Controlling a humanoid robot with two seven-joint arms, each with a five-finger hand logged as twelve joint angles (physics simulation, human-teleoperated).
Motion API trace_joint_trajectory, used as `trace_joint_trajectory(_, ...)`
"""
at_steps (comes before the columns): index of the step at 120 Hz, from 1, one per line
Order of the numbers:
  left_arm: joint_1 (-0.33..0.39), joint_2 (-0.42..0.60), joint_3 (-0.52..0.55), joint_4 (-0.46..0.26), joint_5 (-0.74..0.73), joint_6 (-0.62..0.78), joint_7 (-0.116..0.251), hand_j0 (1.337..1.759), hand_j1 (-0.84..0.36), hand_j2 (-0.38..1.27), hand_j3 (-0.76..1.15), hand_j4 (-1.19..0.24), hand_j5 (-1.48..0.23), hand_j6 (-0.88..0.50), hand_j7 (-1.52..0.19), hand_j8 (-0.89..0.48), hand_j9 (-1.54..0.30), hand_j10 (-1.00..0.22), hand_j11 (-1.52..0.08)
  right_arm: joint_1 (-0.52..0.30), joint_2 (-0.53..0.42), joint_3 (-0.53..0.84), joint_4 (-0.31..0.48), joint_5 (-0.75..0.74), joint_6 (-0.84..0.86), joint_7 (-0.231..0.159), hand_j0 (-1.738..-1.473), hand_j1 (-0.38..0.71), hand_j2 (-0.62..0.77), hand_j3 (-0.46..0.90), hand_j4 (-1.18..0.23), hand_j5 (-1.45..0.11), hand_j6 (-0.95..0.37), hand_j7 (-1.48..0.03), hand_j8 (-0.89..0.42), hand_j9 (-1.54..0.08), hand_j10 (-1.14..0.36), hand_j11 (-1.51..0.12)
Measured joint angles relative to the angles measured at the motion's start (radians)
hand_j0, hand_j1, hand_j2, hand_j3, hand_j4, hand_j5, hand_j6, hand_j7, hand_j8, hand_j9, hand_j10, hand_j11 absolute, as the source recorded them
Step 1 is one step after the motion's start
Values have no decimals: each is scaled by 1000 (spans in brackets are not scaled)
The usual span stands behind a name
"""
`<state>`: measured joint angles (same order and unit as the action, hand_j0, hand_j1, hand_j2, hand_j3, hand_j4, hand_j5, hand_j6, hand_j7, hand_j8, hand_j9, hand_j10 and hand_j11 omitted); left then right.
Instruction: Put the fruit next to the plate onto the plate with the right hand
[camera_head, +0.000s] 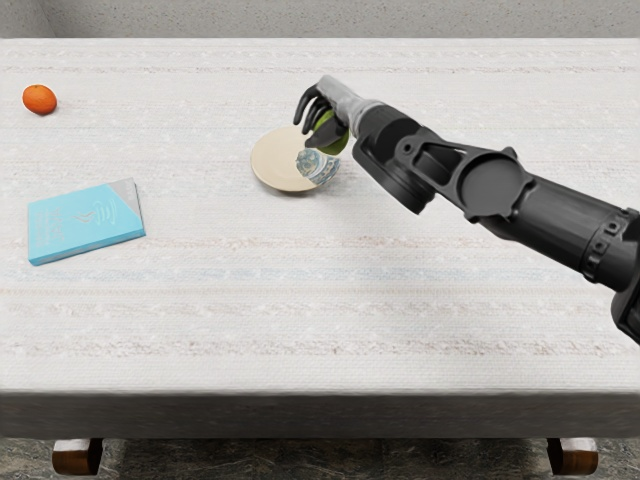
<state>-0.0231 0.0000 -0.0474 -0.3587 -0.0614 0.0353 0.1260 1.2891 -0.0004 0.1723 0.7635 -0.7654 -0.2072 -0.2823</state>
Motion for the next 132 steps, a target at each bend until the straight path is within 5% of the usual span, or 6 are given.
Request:
trace_joint_trajectory(35, 0, 0, 0, 0, 0, 0, 0, 1658, 349, -1, 0, 0, 0, 0, 0, 0, 0, 0, 0, 31, 0, 2, 40, -7, 49, 1, -1645, 321, 7, 0, -814, -1077, -819, -1065, -492, -1078, -405, -1106)
trace_joint_trajectory(55, 0, 0, 0, 0, 0, 0, 0, 1658, 349, 0, 0, 0, 0, 0, 0, 0, 0, 0, 0, 47, 0, 13, 33, -3, 54, 13, -1652, 84, -23, 0, -478, -630, -481, -625, -336, -631, -294, -644)
trace_joint_trajectory(74, 0, 0, 0, 0, 0, 0, 0, 1658, 349, 0, 0, 0, 0, 0, 0, 0, 0, 0, 0, 54, 0, 15, 32, -1, 70, 49, -1655, -41, -28, 0, -311, -409, -313, -406, -246, -409, -226, -415)
trace_joint_trajectory(132, 0, 0, 0, 0, 0, 0, 0, 1658, 349, 0, 0, 0, 0, 0, 0, 0, 0, 0, 0, 55, 0, 17, 41, 6, 225, 104, -1658, -175, -26, 0, -151, -196, -152, -196, -145, -196, -143, -197)
